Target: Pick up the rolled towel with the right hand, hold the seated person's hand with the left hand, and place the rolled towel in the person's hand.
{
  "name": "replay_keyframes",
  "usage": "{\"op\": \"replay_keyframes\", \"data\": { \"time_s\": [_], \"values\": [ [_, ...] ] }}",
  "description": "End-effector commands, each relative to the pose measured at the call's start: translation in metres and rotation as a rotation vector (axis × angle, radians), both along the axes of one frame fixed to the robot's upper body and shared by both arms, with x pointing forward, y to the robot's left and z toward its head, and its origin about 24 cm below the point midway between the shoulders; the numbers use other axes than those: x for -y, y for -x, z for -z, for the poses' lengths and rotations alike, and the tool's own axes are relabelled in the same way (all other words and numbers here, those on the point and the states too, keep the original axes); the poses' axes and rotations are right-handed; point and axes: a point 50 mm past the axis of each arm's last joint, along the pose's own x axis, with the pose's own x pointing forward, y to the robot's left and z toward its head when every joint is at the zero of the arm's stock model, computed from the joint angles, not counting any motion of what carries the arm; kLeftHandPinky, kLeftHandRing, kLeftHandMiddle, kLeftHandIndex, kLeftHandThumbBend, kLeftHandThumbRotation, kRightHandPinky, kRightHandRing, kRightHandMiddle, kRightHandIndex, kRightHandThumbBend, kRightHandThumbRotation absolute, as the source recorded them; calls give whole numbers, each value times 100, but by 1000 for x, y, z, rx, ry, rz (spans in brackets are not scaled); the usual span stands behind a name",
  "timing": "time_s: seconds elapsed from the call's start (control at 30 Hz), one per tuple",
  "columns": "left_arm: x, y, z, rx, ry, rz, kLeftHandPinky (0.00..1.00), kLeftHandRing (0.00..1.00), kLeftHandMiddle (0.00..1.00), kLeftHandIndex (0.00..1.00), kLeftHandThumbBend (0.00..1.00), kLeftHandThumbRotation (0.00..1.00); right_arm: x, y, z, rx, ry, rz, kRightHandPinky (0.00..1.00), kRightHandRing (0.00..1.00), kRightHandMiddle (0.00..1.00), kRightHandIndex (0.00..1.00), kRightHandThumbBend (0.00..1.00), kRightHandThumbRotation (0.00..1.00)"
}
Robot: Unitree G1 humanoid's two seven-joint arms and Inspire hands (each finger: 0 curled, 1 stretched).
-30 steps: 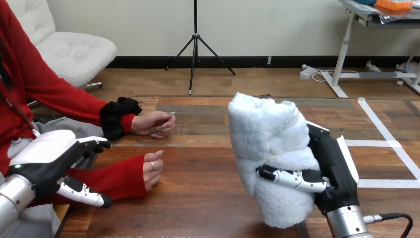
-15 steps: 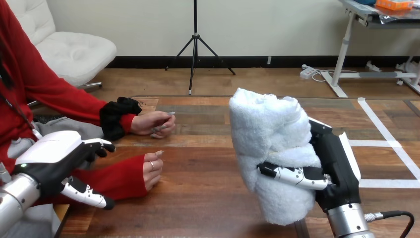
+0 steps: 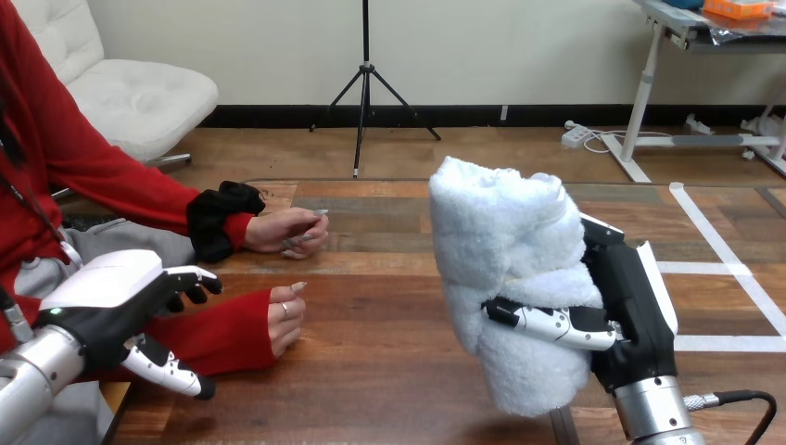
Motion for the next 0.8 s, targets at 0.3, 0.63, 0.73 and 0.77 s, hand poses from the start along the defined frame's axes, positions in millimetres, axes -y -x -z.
{"op": "replay_keyframes", "data": {
  "time_s": [0.3,0.63,0.73,0.77],
  "values": [
    [12,-19,-7,49,-18,9,69,75,79,80,100,26,-3,-7,-27,128,-34,15,23,28,39,46,87,13],
    [14,-20,1,52,-16,8,67,72,76,78,100,24,-3,-4,-32,138,-46,16,23,28,39,46,88,13],
    [15,-21,2,49,-14,5,66,70,75,76,100,23,-3,-3,-34,142,-40,21,23,28,39,46,88,14],
    [15,-22,3,48,-18,4,66,70,75,76,100,23,-2,-3,-34,144,-43,22,23,28,39,46,88,14]
  ]
}}
